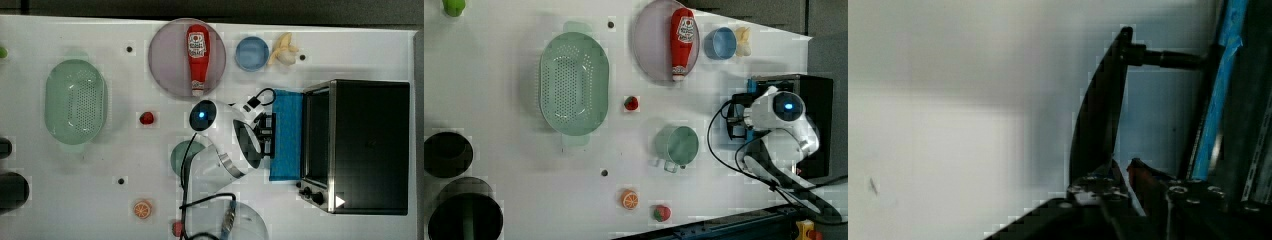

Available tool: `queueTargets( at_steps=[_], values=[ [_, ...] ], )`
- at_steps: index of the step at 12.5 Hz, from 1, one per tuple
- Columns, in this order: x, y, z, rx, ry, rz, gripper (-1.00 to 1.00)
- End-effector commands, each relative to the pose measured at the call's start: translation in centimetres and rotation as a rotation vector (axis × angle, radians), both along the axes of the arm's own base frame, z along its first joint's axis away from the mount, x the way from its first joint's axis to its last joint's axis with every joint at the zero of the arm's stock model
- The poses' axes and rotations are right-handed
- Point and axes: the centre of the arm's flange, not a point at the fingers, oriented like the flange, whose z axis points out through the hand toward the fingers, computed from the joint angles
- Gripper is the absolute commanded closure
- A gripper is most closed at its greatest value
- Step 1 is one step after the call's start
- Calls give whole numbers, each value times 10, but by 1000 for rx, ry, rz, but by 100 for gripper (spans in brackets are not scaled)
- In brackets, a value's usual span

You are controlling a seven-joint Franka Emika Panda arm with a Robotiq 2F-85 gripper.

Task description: Flap open oven.

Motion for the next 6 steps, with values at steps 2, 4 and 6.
queueTargets(
  at_steps=[2, 4, 6],
  values=[
    [-2, 24, -36, -73, -43, -43, 65],
    [1, 31, -48, -78, -38, -34, 65],
    [5, 33, -49, -81, -41, -28, 65]
  ],
)
